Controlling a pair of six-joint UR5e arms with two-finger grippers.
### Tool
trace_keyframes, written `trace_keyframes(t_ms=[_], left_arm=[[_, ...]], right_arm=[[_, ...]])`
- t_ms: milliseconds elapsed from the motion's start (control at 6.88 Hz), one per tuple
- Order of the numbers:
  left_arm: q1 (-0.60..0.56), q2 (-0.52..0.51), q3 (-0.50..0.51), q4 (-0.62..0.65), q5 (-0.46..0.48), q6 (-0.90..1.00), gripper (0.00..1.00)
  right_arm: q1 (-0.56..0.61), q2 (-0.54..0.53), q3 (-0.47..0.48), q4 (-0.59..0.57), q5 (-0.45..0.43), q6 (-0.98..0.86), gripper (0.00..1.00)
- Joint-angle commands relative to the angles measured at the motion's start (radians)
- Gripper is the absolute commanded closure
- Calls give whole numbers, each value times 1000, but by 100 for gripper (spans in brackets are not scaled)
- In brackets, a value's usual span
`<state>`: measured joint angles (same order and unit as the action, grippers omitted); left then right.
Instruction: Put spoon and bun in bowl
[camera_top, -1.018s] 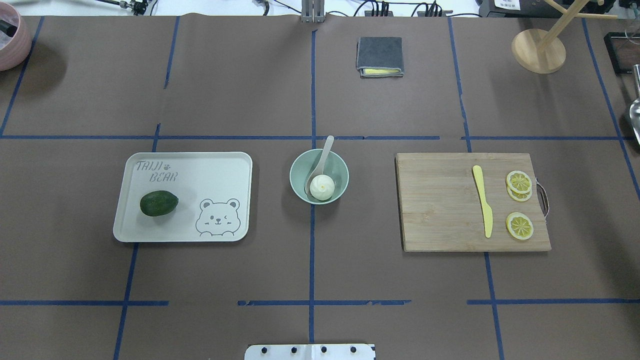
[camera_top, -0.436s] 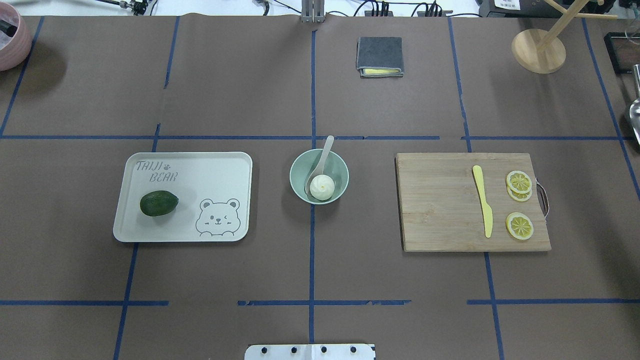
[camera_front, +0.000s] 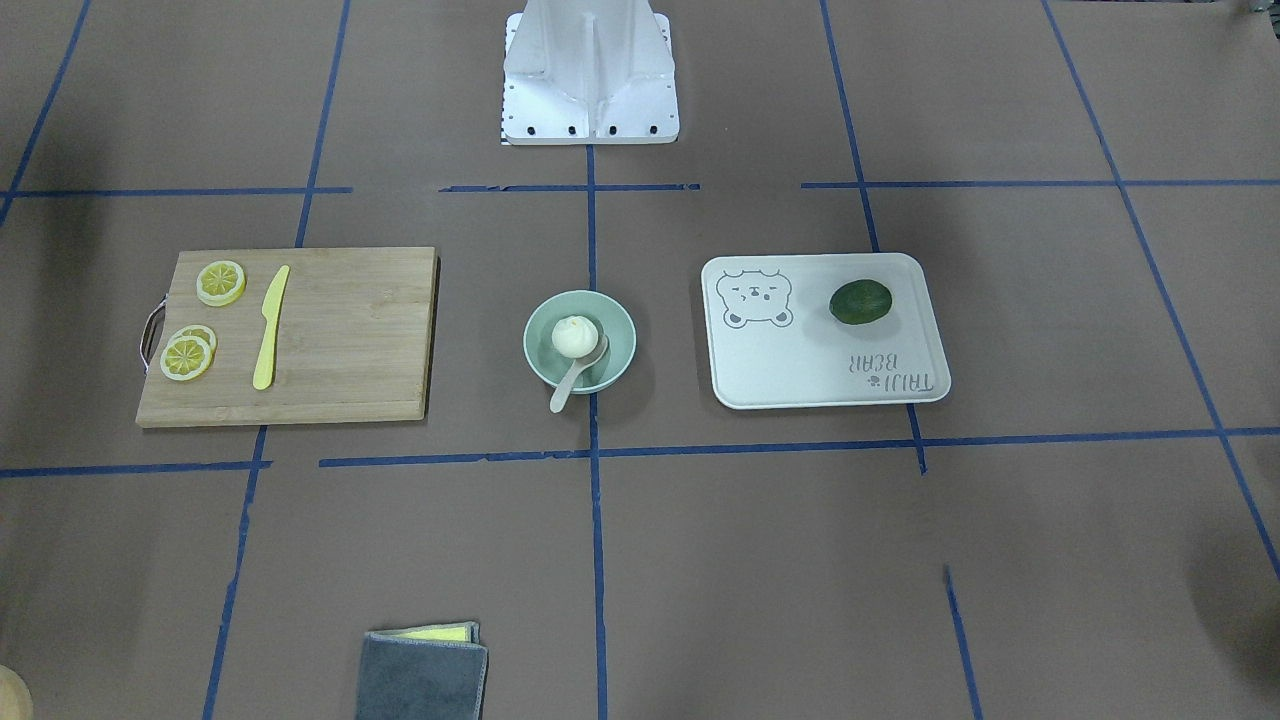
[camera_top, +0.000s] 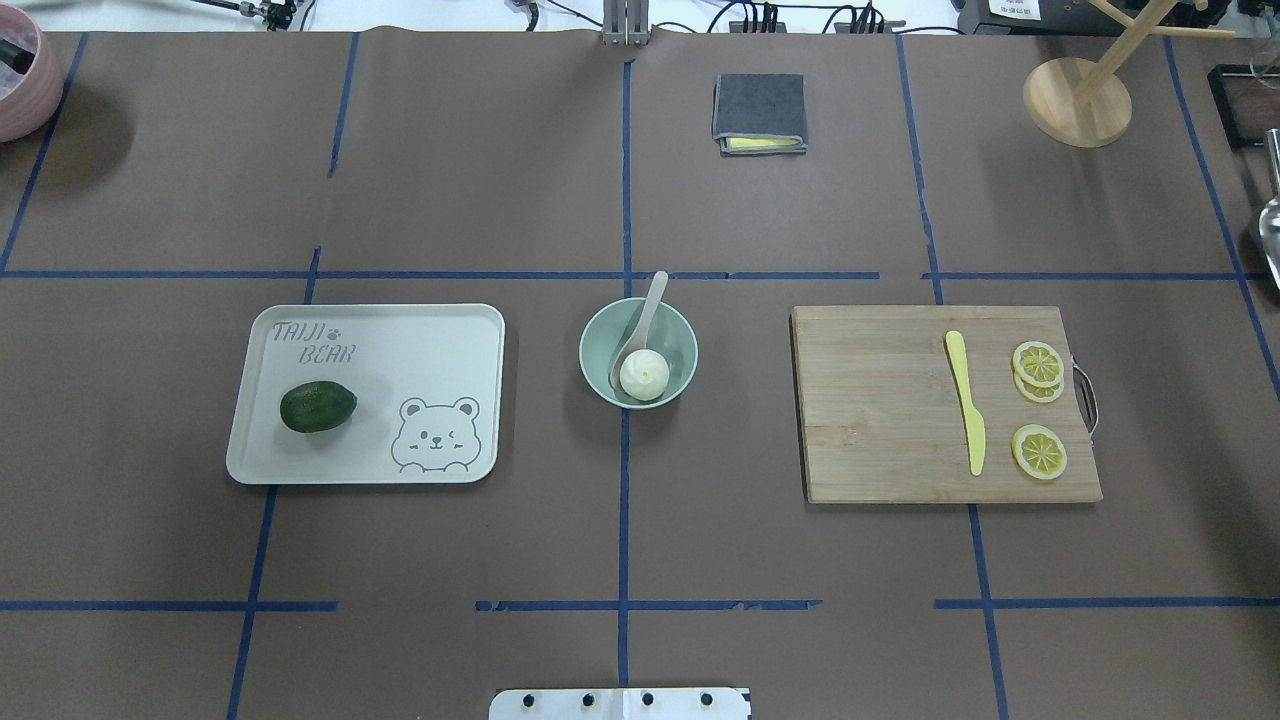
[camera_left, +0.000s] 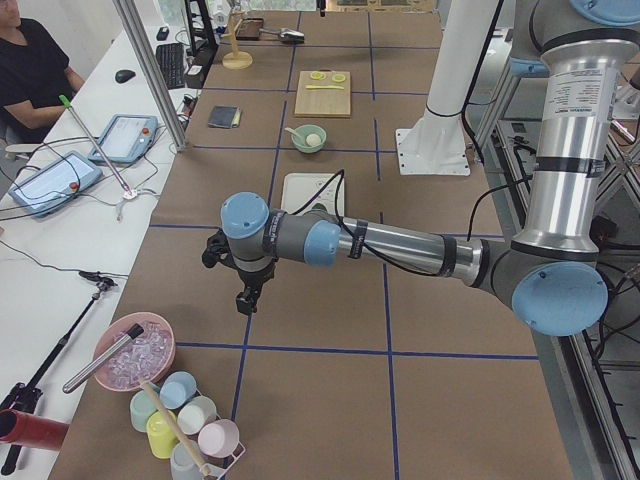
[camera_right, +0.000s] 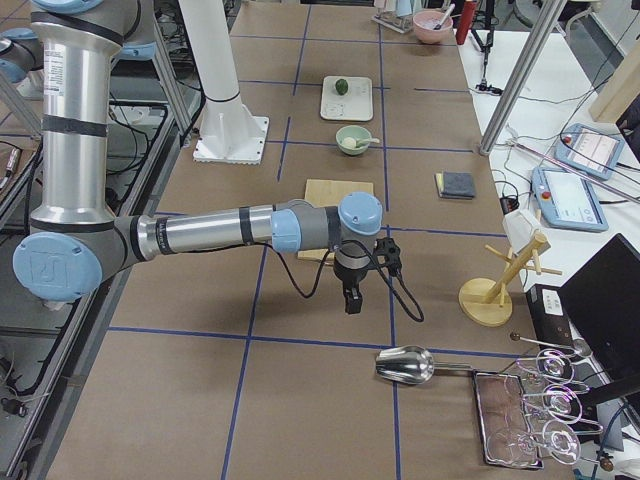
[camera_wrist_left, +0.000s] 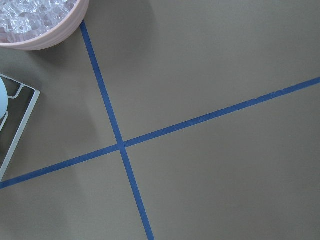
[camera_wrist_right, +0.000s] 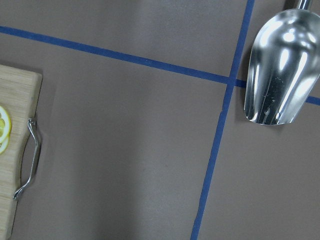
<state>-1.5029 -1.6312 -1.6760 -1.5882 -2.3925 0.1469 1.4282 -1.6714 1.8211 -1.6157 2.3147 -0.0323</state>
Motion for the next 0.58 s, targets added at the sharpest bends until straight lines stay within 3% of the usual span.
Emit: trace_keyframes(t_ms=[0,436], left_arm=[[0,-2,-13,-3,1,-1,0],[0,-6,-19,-3,1,-1,0]], right_arm=[[0,-1,-2,-1,5,0,0],[0,-1,-2,-1,3,0,0]])
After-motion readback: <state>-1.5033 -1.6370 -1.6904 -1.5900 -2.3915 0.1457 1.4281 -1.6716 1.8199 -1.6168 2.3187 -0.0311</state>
